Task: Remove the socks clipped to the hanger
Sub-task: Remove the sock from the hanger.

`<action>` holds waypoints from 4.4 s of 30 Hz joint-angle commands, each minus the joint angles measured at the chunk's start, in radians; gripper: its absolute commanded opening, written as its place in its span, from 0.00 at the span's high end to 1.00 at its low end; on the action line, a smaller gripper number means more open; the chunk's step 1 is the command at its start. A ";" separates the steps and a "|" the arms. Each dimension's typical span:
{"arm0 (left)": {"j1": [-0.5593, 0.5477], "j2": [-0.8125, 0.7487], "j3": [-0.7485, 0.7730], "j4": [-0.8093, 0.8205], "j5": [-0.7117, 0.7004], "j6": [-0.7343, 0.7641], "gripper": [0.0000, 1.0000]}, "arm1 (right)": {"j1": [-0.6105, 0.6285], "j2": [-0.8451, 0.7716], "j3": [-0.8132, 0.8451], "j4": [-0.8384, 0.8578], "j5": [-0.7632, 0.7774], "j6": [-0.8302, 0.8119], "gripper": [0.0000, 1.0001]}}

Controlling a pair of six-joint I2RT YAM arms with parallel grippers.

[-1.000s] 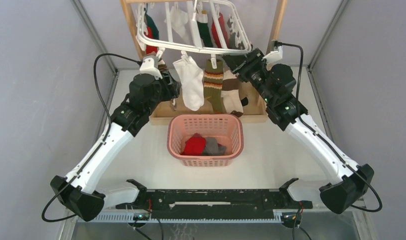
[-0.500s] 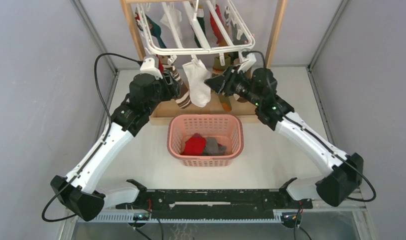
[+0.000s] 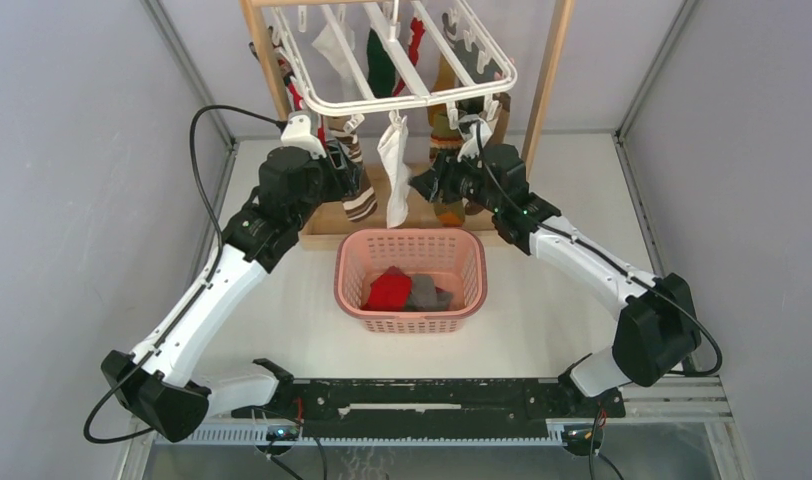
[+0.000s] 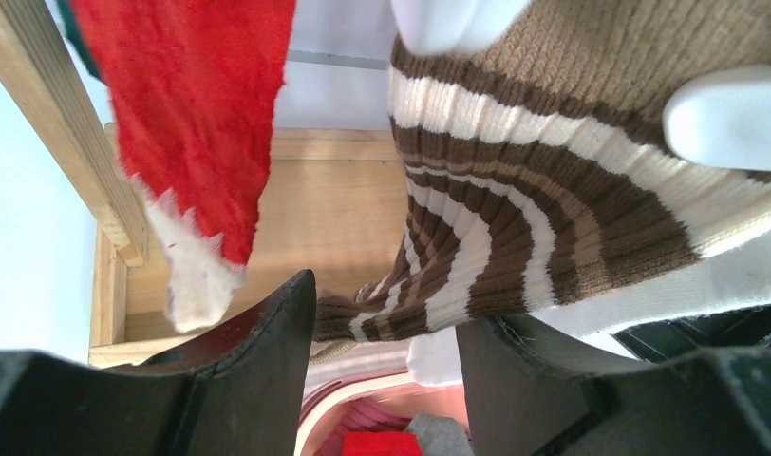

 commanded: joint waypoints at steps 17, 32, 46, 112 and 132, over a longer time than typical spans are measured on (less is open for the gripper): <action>-0.005 0.036 0.062 0.035 0.058 0.022 0.40 | -0.077 0.129 0.003 0.396 -0.432 0.029 0.12; -0.005 -0.022 0.081 0.043 0.162 0.005 0.41 | -0.033 0.153 0.042 0.385 -0.490 0.054 0.79; -0.005 -0.136 0.080 0.174 0.350 -0.035 0.39 | -0.028 -0.037 0.002 0.237 -0.621 0.087 1.00; 0.035 0.072 -0.015 0.675 0.465 -0.411 0.37 | 0.042 -0.215 -0.020 0.170 -0.719 0.159 1.00; 0.042 0.084 -0.033 0.713 0.501 -0.429 0.55 | 0.046 -0.204 -0.020 0.171 -0.721 0.158 1.00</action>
